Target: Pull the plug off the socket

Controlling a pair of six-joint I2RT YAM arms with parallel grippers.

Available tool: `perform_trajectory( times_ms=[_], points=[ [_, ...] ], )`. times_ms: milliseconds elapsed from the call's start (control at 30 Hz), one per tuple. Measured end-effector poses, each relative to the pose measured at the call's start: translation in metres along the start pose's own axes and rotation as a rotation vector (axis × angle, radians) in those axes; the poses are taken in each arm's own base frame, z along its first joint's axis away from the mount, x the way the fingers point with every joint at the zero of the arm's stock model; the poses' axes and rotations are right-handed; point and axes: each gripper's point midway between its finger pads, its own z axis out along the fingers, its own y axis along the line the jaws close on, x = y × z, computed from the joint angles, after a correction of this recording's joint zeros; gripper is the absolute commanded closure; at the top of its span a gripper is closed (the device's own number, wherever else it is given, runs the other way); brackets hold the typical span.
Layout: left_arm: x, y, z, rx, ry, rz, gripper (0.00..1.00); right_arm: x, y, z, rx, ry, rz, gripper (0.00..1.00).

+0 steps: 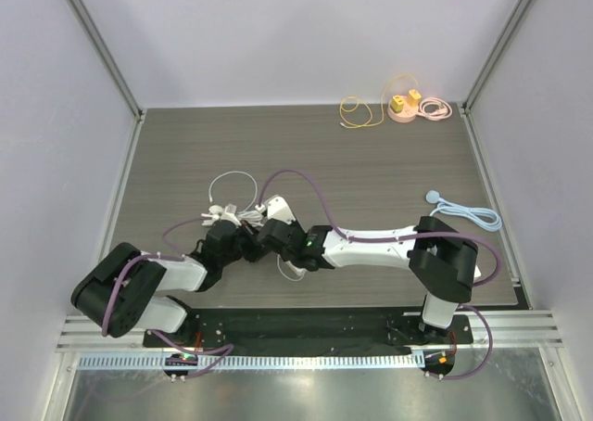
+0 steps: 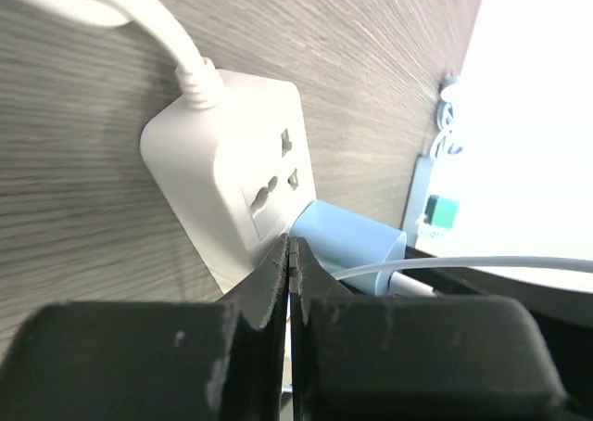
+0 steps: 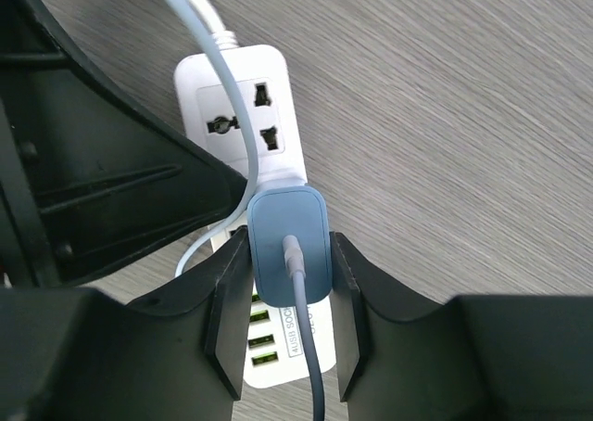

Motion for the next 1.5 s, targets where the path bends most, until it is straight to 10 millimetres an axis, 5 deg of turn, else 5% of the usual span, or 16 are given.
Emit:
perform_trajectory(
  times_ms=[333,500,667,933,1067,1233,1367,1500],
  points=[
    [-0.003,-0.008,0.013,-0.048,-0.044,0.004,1.00,-0.001,-0.014,-0.004,-0.004,0.015,0.032,0.99],
    [-0.004,-0.013,0.004,-0.039,-0.053,0.054,0.99,-0.020,-0.004,-0.017,-0.083,-0.033,0.095,0.99],
    [-0.001,-0.013,-0.023,-0.073,-0.044,0.111,0.45,-0.019,0.001,-0.026,-0.142,-0.063,0.129,0.99],
    [-0.003,0.005,-0.057,-0.166,-0.057,0.132,0.41,-0.004,-0.011,-0.031,-0.147,-0.044,0.150,0.99],
    [0.003,0.027,-0.062,-0.251,-0.027,0.124,0.34,-0.019,-0.014,-0.047,-0.169,-0.087,0.176,0.99],
    [0.005,0.031,-0.069,-0.266,-0.019,0.143,0.33,-0.048,-0.023,-0.069,-0.195,-0.149,0.224,0.99],
    [0.003,0.023,-0.077,-0.245,-0.030,0.173,0.27,-0.078,-0.047,-0.080,-0.177,-0.207,0.290,0.99],
    [-0.002,0.009,-0.085,-0.212,-0.050,0.206,0.23,-0.100,-0.102,-0.079,-0.040,-0.234,0.362,0.99]
  ],
)
